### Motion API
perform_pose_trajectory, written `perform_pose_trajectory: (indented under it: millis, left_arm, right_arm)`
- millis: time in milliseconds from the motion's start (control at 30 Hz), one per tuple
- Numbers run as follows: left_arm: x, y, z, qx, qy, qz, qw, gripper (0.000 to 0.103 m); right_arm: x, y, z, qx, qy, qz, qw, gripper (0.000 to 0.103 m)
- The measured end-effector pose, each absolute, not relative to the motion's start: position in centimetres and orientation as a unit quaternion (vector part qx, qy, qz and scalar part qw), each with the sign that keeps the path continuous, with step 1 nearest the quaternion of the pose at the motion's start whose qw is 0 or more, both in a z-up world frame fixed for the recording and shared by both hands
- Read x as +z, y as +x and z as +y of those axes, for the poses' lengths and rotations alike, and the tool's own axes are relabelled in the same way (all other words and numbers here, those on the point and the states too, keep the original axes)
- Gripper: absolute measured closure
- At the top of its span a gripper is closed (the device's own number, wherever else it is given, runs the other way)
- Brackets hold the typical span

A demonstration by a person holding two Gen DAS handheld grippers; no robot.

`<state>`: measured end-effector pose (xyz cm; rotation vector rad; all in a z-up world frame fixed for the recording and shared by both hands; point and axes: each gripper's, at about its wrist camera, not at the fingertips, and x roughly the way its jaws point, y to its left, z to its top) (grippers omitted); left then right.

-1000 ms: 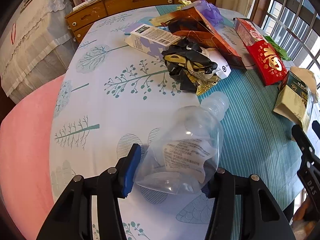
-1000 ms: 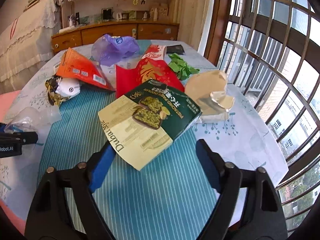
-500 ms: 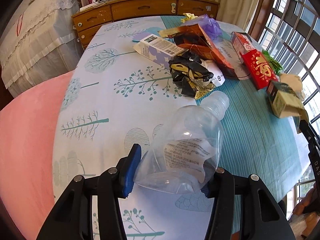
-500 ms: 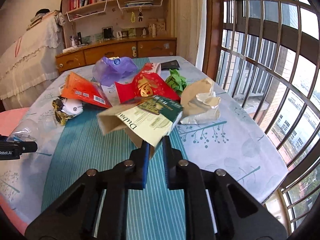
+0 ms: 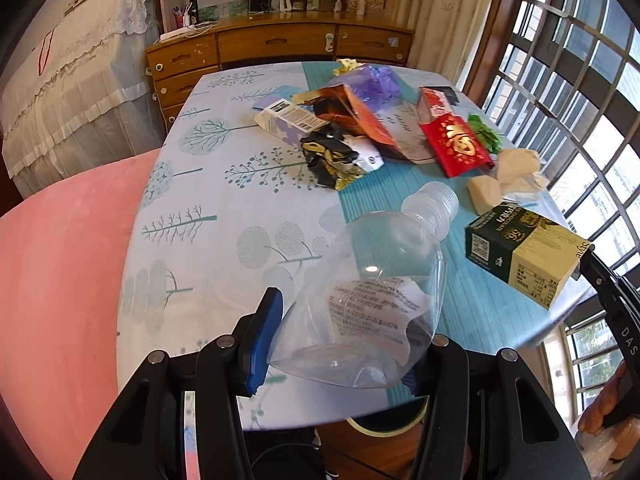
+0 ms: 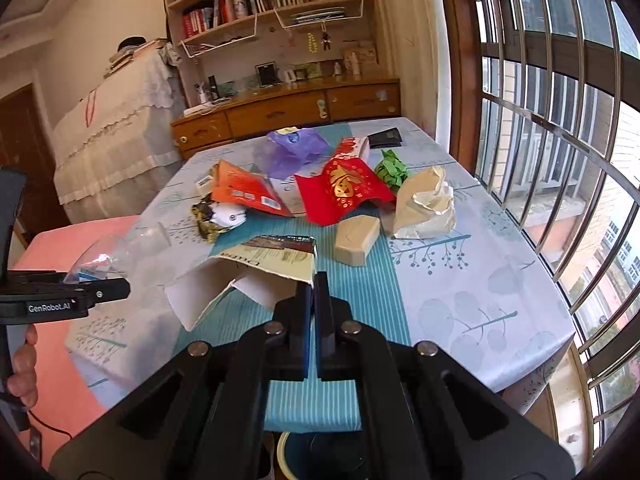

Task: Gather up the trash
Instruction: 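Carry the bottle and snack box down over the trash bin with both tools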

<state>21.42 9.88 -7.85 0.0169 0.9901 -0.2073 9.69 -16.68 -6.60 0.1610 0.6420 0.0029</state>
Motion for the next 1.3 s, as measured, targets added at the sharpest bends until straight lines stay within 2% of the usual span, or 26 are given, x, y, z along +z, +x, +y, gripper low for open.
perform_pose_trajectory:
  millis: [267,567,867,1300]
  left_arm:
    - [-6.0,14.0,8.1,-0.122,0.02,0.466,0.876,0.052]
    - [-8.8,6.3,5.0,-0.159,0.054,0.493,0.854,0.052]
    - [-17.6,4.1,0.9,-0.183,0.068,0.533,0.823,0.052]
    - [-32.0,6.5,-3.3,-0.175,0.098,0.588,0.783,0.052]
  right_arm:
    - [-3.8,2.7,-16.9,0.048,0.078,0.327,0.941,0.103]
    - [-6.8,-4.4,-18.4,0.065,0.089,0.392,0.913,0.103]
    - [-14.2,-5.8,-21.3,0.044,0.126,0.462,0.877,0.103]
    - [-28.5,-1.1,-22.7,0.012,0.167,0.576,0.8,0.103]
